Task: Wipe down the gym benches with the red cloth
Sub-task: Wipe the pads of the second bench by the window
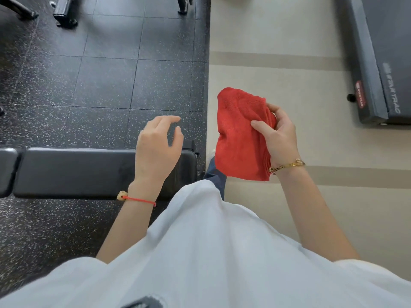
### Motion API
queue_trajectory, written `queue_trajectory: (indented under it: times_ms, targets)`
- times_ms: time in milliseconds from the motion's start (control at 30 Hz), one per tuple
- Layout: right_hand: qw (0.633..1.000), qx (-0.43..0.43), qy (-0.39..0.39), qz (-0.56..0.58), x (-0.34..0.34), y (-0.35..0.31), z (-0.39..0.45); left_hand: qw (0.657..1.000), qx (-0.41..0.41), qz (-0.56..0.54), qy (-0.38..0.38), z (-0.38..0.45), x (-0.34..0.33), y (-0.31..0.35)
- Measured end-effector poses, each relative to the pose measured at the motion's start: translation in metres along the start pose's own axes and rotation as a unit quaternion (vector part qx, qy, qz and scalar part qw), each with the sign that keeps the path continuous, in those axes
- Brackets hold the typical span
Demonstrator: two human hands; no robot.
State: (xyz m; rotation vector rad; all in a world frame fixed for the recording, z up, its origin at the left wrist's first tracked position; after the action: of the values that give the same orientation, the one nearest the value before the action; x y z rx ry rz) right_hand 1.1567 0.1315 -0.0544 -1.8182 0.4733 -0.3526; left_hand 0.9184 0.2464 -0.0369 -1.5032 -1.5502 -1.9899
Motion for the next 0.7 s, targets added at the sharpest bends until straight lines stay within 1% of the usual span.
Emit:
queue_trajectory:
  times_ms: [233,367,567,700]
  targets:
    - [0.999,0.016,-0.034,-0.02,0.015,-0.052,0.149,0.998,0.044,-0.005,0.039,0.129,0.013,0.001]
    - [0.998,0.03,-0.053,-0.026,0.016,-0.082,0.224,0.998,0.057,0.01,0.04,0.198,0.028,0.002]
    - [0.997,0.004,-0.074,-0.015,0.005,-0.1,0.319,0.995,0.084,0.02,0.05,0.283,0.052,-0.011]
    - [0.995,-0.009,-0.092,-0.028,-0.013,-0.111,0.389,0.992,0.11,0.013,0.061,0.343,0.065,-0.027]
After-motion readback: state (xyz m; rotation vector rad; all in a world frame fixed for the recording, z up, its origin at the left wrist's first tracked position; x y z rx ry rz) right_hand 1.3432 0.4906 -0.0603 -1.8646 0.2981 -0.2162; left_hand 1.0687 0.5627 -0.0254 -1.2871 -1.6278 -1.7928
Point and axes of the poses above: each hand's wrist, its own z-axis towards the middle knuckle, its own x-axis out of the back of the hand, y = z × x, the point moved 7 cm from there along z, towards the middle knuckle, and after that the axes turned 15 degrees about -y, right-handed, at the moved point
